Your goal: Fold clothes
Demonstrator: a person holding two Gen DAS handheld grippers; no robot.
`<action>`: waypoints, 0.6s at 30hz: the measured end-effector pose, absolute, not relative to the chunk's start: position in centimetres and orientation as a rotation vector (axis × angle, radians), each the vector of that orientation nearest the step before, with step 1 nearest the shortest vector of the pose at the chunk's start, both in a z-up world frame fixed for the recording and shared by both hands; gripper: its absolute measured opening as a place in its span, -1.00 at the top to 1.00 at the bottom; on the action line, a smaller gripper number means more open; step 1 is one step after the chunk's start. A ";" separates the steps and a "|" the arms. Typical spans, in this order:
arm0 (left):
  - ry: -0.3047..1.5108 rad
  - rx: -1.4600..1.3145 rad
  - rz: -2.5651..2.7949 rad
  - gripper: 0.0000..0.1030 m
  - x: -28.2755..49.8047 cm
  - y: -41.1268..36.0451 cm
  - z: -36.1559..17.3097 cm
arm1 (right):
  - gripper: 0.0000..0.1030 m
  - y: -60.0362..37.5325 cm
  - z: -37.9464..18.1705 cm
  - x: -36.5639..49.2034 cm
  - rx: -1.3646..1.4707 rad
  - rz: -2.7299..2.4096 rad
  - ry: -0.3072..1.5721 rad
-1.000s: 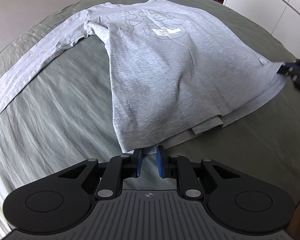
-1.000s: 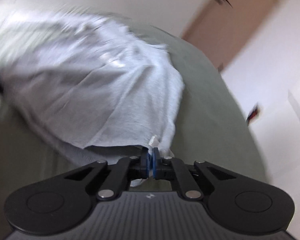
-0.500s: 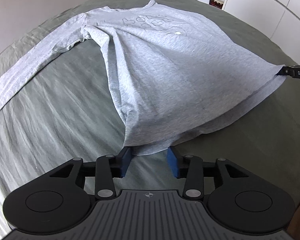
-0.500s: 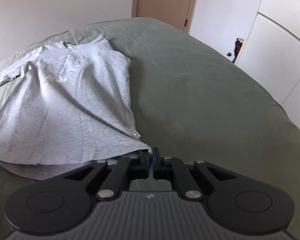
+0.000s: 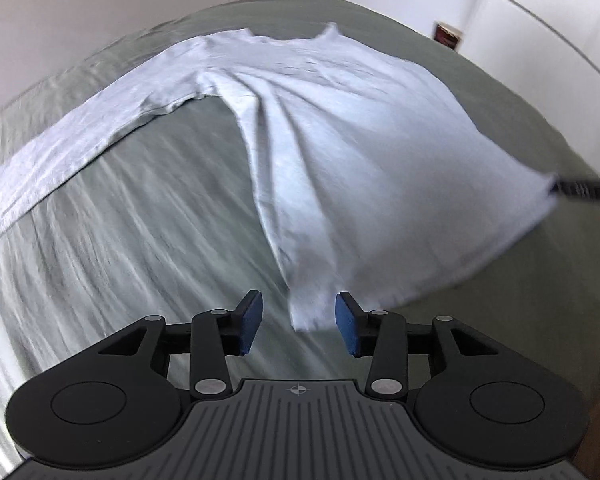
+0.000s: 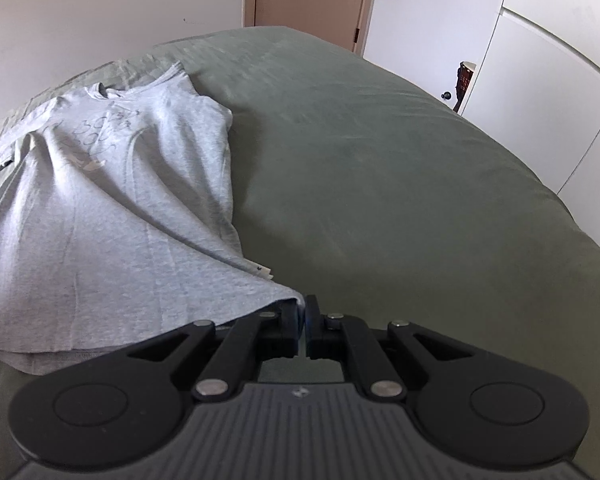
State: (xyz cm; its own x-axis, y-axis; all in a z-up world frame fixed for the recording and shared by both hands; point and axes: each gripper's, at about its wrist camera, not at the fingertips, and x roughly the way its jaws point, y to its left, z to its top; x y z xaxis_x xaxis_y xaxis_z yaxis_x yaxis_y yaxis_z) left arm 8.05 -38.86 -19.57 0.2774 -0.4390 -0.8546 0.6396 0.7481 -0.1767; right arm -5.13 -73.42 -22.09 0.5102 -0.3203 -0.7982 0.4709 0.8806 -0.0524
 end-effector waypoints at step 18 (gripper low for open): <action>1.226 -0.119 -0.728 0.47 11.7 -38.4 -22.6 | 0.94 -73.6 -22.9 -5.2 0.170 -0.462 0.941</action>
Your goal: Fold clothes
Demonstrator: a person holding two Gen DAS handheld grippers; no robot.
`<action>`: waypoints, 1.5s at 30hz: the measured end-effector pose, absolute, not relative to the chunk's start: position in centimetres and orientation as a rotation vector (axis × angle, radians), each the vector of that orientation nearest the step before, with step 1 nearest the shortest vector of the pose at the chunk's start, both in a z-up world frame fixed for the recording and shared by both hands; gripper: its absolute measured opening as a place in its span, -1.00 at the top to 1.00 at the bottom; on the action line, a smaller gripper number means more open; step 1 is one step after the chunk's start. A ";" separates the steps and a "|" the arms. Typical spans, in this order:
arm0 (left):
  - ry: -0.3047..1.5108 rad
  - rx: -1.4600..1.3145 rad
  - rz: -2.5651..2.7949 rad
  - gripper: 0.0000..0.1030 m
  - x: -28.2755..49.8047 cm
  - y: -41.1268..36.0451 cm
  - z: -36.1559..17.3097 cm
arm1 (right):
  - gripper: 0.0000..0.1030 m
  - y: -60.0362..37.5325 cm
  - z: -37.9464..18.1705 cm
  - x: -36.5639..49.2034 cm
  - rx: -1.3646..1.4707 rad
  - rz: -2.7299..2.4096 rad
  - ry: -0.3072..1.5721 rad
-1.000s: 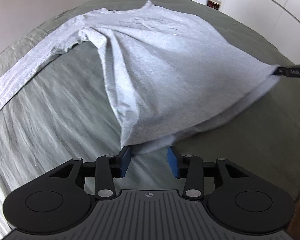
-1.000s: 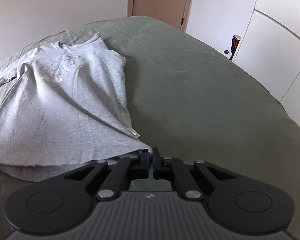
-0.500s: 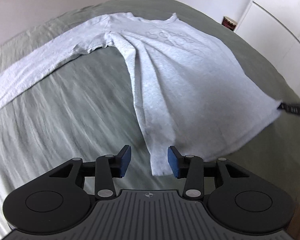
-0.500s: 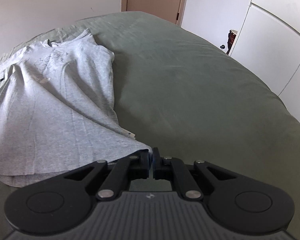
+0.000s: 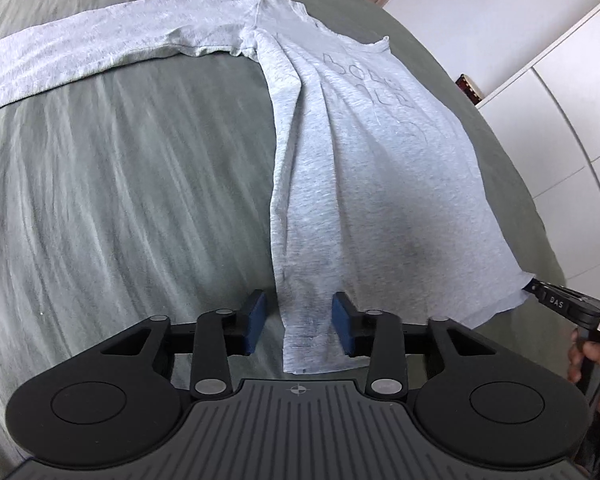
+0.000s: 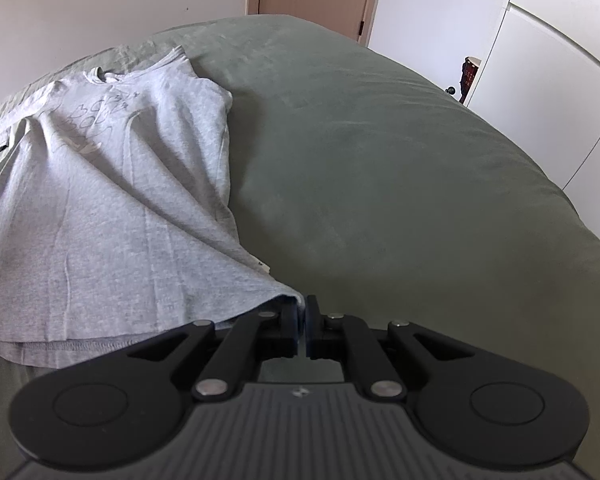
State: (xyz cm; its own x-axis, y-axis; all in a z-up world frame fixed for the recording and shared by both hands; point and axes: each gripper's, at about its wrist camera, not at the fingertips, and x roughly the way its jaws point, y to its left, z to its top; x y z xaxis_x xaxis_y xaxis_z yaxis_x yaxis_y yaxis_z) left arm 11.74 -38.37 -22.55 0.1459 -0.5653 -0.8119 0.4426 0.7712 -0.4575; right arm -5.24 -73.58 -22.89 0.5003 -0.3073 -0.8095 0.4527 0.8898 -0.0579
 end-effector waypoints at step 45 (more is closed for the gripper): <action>1.097 0.305 -0.759 0.44 9.4 -38.8 -16.1 | 0.30 -71.6 -20.3 -10.0 0.302 -0.287 0.991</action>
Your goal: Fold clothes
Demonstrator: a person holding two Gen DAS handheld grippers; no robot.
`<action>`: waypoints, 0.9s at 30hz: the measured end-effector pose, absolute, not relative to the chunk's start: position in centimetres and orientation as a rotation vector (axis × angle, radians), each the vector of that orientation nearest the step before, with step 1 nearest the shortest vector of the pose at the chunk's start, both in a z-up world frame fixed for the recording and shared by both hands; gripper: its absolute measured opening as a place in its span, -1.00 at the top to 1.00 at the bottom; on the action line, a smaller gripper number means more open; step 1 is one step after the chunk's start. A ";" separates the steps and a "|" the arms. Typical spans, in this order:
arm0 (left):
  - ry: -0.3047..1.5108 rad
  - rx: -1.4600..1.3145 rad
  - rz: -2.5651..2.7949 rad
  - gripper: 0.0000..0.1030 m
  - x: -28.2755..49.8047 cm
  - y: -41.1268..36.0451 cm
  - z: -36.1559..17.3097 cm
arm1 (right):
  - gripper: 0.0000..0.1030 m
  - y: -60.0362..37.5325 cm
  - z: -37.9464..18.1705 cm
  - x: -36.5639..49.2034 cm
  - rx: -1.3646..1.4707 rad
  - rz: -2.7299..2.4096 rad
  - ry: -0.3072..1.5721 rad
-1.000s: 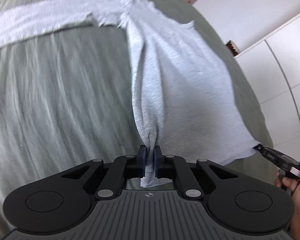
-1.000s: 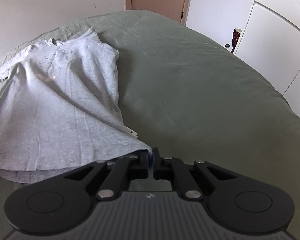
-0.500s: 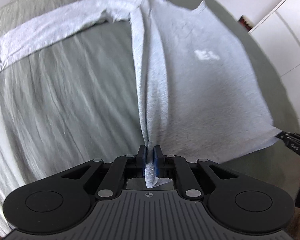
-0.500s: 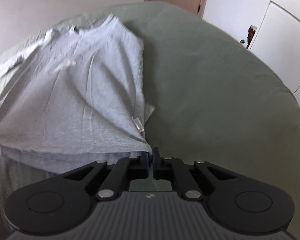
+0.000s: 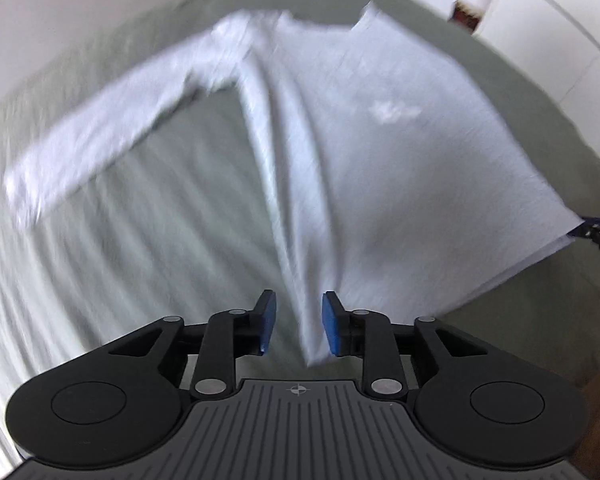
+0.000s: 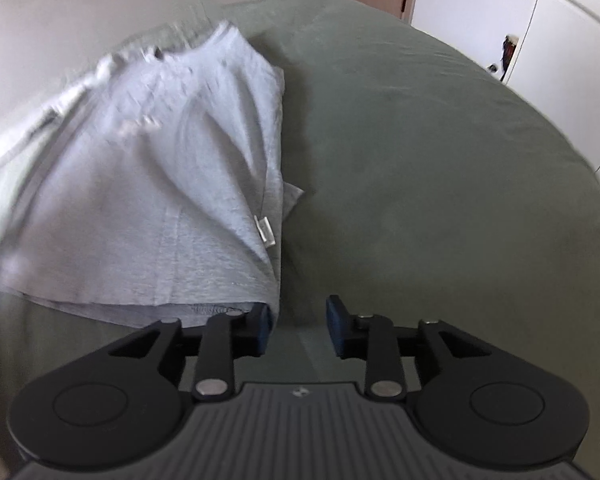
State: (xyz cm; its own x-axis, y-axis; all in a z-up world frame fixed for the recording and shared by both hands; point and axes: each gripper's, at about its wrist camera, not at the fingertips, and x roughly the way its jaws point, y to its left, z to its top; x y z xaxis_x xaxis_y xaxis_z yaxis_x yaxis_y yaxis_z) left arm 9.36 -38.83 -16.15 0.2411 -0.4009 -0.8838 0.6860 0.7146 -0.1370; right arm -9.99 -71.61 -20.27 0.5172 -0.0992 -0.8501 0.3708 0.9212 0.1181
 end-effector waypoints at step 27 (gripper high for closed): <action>1.113 0.407 -0.928 0.42 7.8 -45.7 -19.7 | 0.35 -74.9 -18.5 -9.4 0.451 -0.350 0.898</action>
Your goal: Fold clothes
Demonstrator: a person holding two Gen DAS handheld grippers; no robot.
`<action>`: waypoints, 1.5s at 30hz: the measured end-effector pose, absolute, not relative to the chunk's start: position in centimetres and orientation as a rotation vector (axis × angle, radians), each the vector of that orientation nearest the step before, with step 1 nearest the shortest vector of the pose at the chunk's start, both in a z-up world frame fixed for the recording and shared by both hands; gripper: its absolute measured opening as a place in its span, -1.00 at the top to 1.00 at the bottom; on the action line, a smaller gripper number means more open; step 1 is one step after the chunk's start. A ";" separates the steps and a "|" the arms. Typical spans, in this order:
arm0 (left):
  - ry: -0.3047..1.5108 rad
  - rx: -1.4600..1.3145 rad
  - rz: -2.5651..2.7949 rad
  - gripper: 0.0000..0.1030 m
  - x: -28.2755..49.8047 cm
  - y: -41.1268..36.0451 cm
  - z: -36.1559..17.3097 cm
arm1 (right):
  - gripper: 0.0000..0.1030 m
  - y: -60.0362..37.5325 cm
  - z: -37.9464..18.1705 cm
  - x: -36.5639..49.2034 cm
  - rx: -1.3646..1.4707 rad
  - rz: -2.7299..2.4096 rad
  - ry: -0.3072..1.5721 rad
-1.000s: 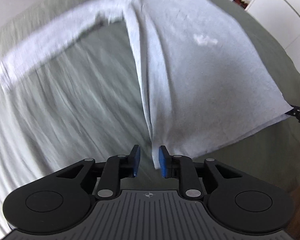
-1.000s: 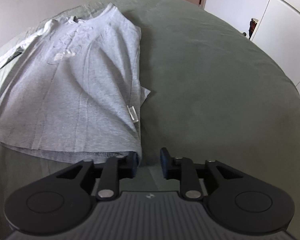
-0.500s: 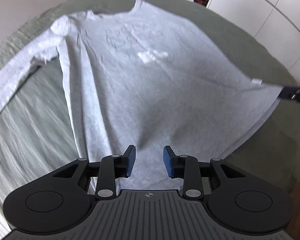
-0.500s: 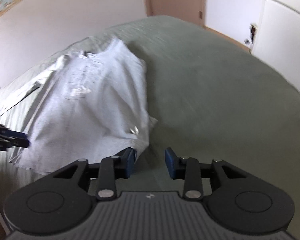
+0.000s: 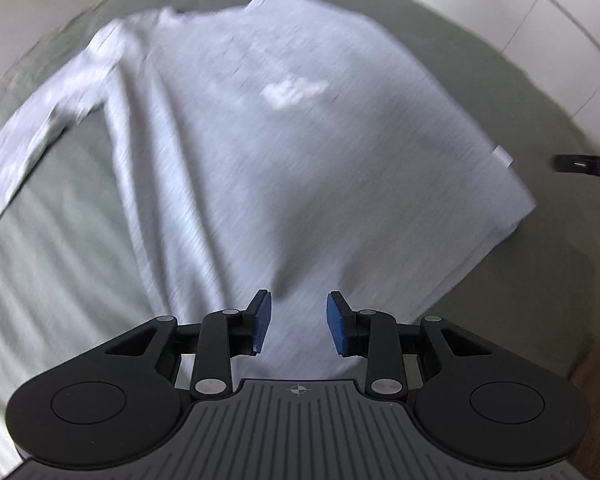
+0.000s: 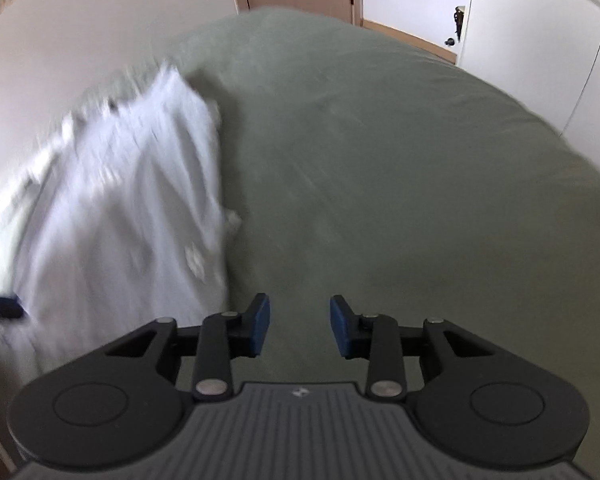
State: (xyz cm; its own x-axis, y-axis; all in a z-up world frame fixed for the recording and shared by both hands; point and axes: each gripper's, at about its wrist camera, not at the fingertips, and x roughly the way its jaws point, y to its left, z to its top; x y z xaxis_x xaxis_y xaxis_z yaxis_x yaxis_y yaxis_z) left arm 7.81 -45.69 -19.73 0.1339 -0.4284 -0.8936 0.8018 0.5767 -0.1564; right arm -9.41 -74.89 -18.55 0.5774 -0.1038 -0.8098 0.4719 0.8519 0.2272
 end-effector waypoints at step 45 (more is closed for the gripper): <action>1.072 0.405 -1.063 0.28 4.8 -55.4 -23.2 | 1.00 -81.5 -24.7 -6.1 0.833 -0.181 0.835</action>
State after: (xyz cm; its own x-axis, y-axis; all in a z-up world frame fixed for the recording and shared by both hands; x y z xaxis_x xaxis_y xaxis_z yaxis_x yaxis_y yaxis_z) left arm 4.81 -55.42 -23.18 0.0747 -0.5035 -0.8607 0.8565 0.4745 -0.2032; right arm -6.10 -81.52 -24.71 0.6762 0.1674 -0.7174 0.4492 0.6782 0.5817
